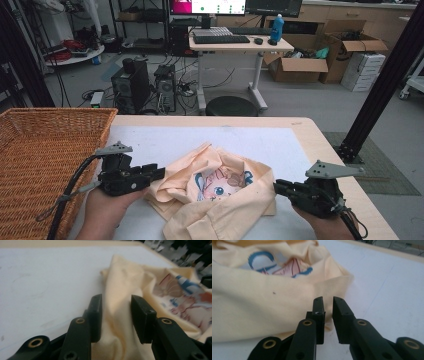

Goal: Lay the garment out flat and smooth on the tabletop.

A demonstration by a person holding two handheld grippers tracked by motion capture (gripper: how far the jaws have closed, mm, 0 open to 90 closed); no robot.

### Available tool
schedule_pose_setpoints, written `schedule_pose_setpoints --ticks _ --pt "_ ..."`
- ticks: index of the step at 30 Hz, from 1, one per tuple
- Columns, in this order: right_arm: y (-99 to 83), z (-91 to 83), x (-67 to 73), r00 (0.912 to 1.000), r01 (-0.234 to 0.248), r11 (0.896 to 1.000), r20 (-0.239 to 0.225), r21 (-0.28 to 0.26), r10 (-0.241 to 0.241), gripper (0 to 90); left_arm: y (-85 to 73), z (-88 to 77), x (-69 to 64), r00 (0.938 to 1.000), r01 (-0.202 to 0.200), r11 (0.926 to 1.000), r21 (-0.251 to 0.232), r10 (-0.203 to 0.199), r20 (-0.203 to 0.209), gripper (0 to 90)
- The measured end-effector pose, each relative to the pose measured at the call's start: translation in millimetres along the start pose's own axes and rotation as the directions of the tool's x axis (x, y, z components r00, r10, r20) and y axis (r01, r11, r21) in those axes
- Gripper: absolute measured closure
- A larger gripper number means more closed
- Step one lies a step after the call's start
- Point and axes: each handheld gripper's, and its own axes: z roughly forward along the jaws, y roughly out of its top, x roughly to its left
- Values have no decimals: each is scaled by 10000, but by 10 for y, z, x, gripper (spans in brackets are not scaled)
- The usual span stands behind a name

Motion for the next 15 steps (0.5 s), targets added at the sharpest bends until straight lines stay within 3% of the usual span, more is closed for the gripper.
schedule_pose_setpoints --ticks 7,10,15 --pt "331 -107 -38 9993 314 9965 221 -770 -298 667 218 163 -100 9992 -284 9996 -19 284 287 486" --pt "426 -19 -90 9991 355 9970 272 -689 -337 615 274 304 -110 9990 -238 9997 89 235 372 448" --pt "482 271 -175 9993 278 9994 247 -191 -273 565 333 591 -89 9989 -169 9986 506 146 452 424"
